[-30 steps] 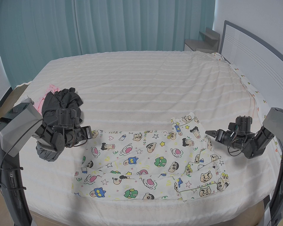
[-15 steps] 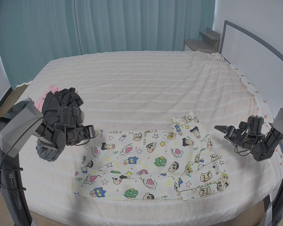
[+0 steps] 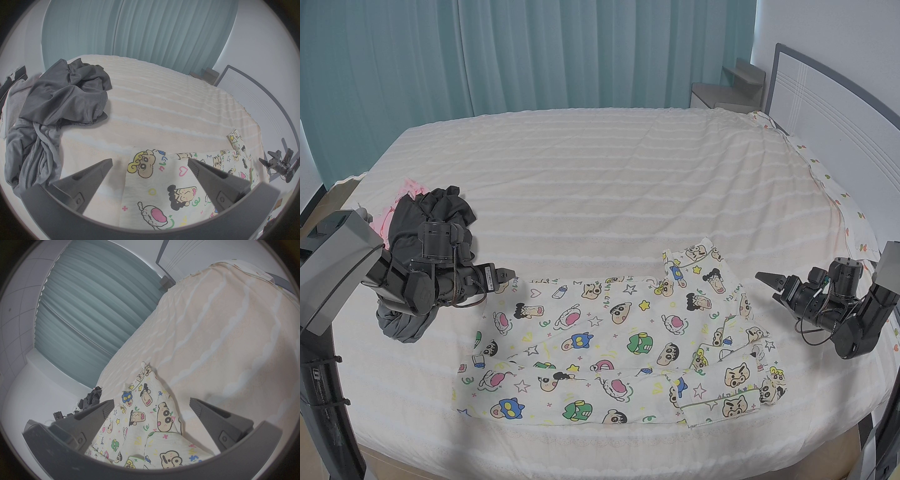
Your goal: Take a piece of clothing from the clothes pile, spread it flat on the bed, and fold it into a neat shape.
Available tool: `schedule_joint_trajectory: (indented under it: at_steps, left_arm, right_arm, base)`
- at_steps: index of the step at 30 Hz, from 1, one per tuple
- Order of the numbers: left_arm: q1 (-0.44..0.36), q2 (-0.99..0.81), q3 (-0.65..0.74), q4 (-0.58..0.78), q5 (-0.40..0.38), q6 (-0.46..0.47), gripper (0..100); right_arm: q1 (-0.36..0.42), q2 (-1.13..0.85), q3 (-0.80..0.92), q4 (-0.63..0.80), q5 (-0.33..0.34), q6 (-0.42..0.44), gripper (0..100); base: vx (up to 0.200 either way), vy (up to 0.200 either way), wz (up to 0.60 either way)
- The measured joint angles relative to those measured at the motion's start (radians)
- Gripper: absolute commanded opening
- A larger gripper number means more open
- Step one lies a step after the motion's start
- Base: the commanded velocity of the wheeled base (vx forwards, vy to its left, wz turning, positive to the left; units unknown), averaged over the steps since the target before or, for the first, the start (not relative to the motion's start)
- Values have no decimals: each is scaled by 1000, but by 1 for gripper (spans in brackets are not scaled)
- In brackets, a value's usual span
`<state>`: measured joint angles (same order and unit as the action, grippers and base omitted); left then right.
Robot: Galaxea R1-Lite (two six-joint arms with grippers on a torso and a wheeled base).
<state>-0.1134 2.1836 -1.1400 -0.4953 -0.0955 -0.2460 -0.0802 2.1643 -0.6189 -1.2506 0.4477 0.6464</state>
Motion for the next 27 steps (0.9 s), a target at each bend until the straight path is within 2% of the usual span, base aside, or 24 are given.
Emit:
schedule_joint_trajectory:
  at_steps: [16, 24, 25, 27]
  left_arm:
    - [-3, 58, -11, -9, -7, 2, 100]
    - [-3, 106, -65, -4, -12, -7, 100]
    - [-3, 113, -69, -5, -13, -9, 0]
    - [-5, 126, -80, -7, -14, -24, 0]
  right_arm:
    - [-6, 7, 9, -4, 0, 3, 100]
    - [3, 9, 9, -2, 0, 2, 100]
    - [3, 10, 9, -2, 0, 2, 100]
    - [3, 11, 8, -2, -1, 2, 100]
  base:
    - [0, 0, 0]
    - [0, 0, 0]
    - [0, 0, 0]
    - [0, 0, 0]
